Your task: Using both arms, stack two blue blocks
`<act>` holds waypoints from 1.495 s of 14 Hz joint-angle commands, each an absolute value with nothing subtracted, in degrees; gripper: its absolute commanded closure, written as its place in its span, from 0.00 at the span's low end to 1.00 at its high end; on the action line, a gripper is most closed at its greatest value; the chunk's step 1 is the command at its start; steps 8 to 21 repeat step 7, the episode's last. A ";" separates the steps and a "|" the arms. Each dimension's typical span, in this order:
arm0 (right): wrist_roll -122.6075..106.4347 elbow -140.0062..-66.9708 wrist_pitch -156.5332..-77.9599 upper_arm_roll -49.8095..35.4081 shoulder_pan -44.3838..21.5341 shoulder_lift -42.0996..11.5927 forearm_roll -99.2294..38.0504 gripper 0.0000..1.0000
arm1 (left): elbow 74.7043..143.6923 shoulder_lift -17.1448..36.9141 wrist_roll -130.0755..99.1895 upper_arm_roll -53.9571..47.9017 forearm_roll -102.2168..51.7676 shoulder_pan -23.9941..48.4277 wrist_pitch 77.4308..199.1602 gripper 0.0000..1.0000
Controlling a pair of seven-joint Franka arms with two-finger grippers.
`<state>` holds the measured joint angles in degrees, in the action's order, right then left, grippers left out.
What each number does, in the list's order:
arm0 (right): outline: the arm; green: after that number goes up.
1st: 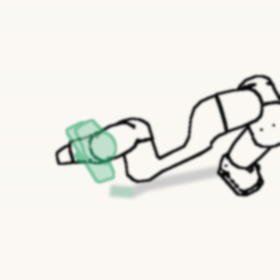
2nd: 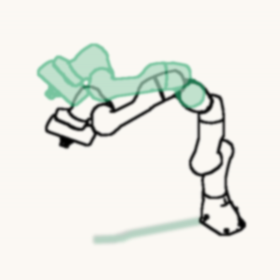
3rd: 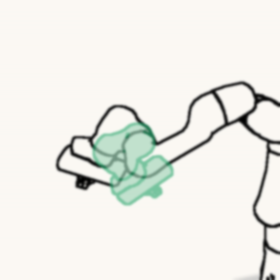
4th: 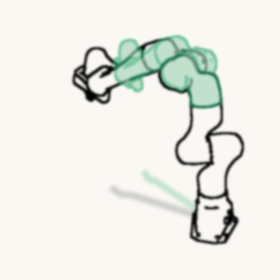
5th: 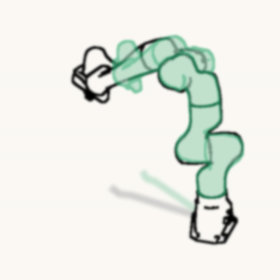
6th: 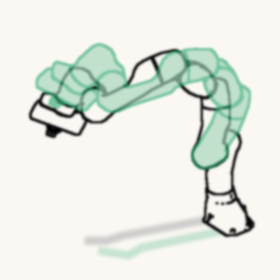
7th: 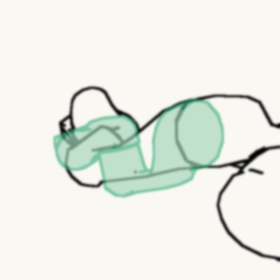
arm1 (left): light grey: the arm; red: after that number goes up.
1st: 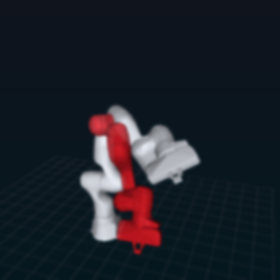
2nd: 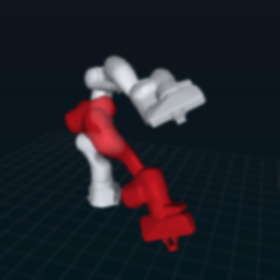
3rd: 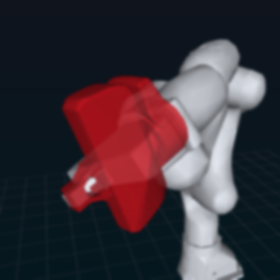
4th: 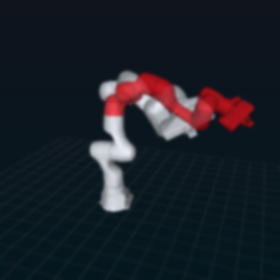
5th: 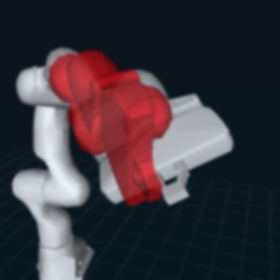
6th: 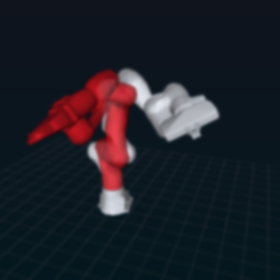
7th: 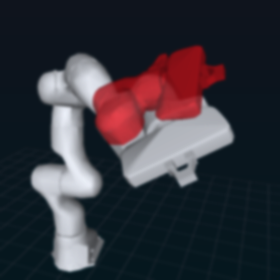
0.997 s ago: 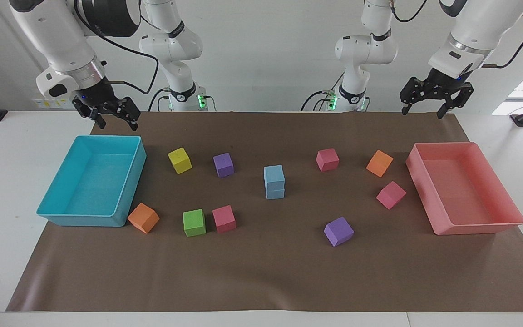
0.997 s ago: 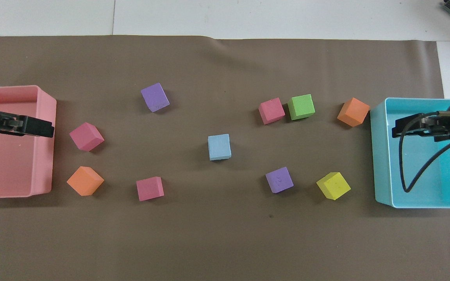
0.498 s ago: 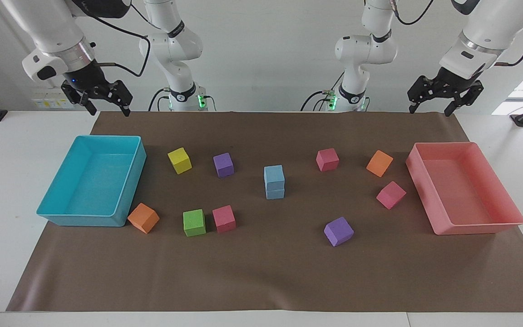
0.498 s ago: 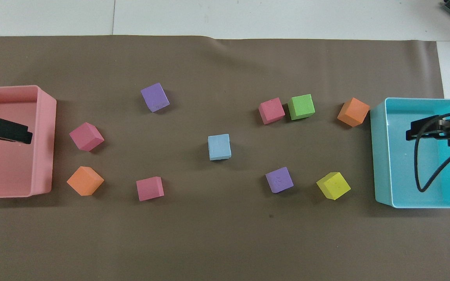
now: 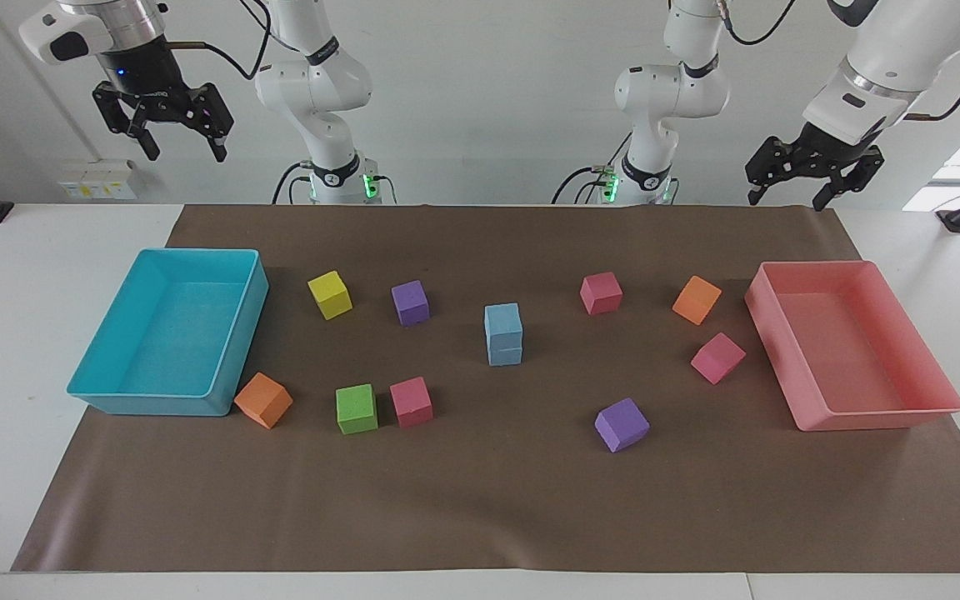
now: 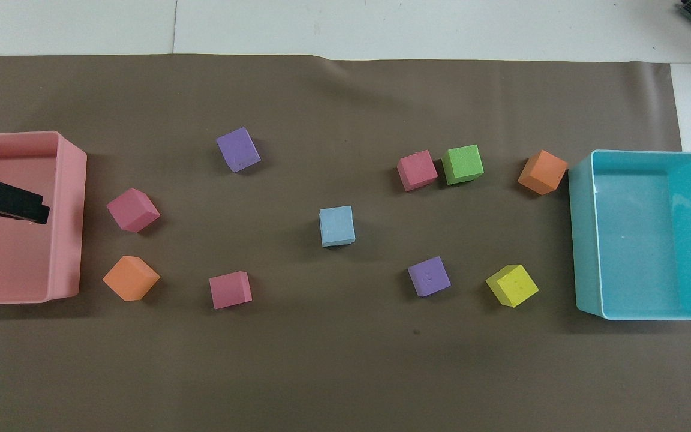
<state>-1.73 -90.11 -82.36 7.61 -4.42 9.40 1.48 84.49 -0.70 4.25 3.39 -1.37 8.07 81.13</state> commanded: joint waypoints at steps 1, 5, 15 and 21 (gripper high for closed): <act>-2.64 -92.29 -82.97 6.25 -4.66 10.63 2.81 0.00 | 86.04 -2.20 5.10 3.08 -0.44 7.74 80.77 0.00; -2.73 -92.20 -82.70 6.24 -4.40 10.55 2.72 0.00 | 86.66 -2.55 5.10 3.08 -0.44 7.82 81.04 0.00; -2.81 -92.11 -82.88 6.24 -4.57 10.46 2.46 0.00 | 86.66 -2.64 5.10 3.08 -0.44 7.82 81.04 0.00; -2.81 -92.11 -82.88 6.24 -4.57 10.46 2.46 0.00 | 86.66 -2.64 5.10 3.08 -0.44 7.82 81.04 0.00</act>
